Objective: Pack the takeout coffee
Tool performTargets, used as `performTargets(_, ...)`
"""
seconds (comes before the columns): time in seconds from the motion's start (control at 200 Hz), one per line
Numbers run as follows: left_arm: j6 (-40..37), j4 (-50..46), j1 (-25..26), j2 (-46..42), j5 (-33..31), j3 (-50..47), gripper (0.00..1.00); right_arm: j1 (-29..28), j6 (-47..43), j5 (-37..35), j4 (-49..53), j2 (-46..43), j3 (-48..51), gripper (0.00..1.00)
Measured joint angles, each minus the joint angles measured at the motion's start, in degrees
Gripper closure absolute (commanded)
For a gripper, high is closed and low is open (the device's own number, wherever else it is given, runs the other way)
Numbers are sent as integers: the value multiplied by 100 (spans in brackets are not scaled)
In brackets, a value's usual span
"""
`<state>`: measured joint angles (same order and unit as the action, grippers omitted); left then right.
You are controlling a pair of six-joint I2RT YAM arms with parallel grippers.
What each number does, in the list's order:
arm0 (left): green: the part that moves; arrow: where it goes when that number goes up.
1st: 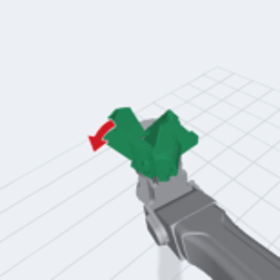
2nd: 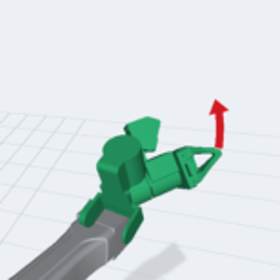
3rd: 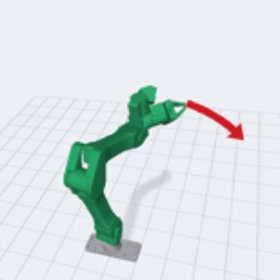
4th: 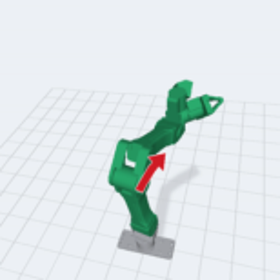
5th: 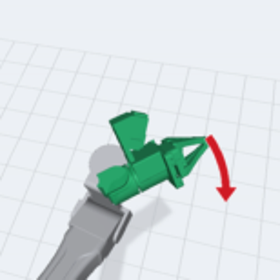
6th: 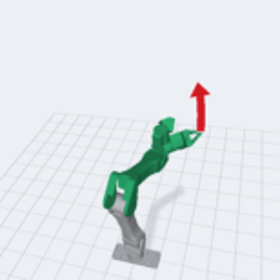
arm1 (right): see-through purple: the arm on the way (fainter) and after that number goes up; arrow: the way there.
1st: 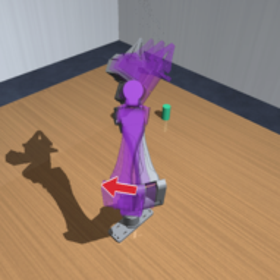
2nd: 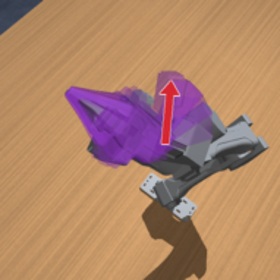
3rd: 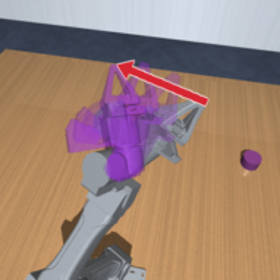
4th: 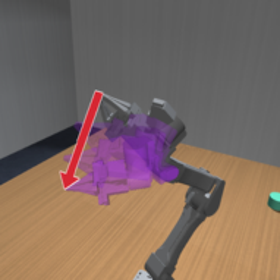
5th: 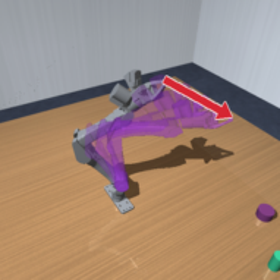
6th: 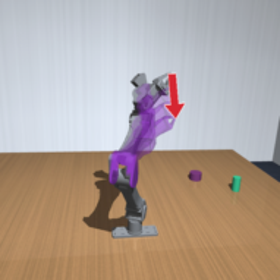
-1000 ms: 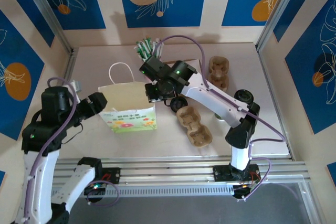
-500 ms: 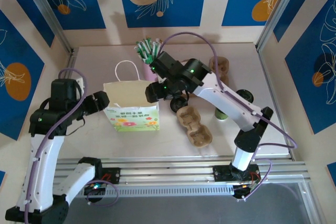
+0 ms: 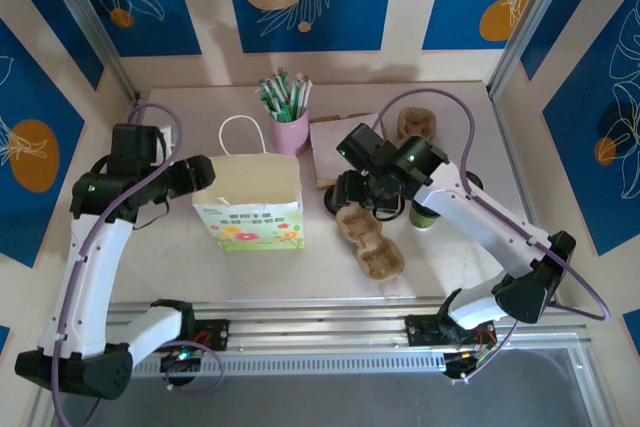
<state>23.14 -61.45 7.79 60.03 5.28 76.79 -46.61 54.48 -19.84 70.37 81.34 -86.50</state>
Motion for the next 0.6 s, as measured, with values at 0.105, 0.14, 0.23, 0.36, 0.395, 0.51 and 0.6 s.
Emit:
performTargets(0.105, -66, 83, 0, 118, 46, -2, 28, 188, 343, 214, -297, -175, 756, 29)
performTargets(0.14, -79, 125, 0, 140, 59, -7, 29, 243, 457, 278, -398, -219, 968, 29)
performTargets(0.23, -83, 251, 0, 164, 114, -87, 33, 387, 730, 476, -621, -267, 1388, 30)
performTargets(0.36, -87, 369, 0, 170, 225, -275, 38, 492, 1049, 643, -922, -249, 1862, 31)
performTargets(0.395, -90, 385, 0, 177, 245, -313, 40, 509, 1121, 658, -975, -236, 1943, 31)
performTargets(0.51, -120, 435, 0, 199, 343, -417, 43, 599, 1290, 695, -1117, -122, 2122, 32)
performTargets(0.6, -127, 463, 0, 199, 380, -466, 46, 728, 1340, 776, -1325, -9, 2258, 32)
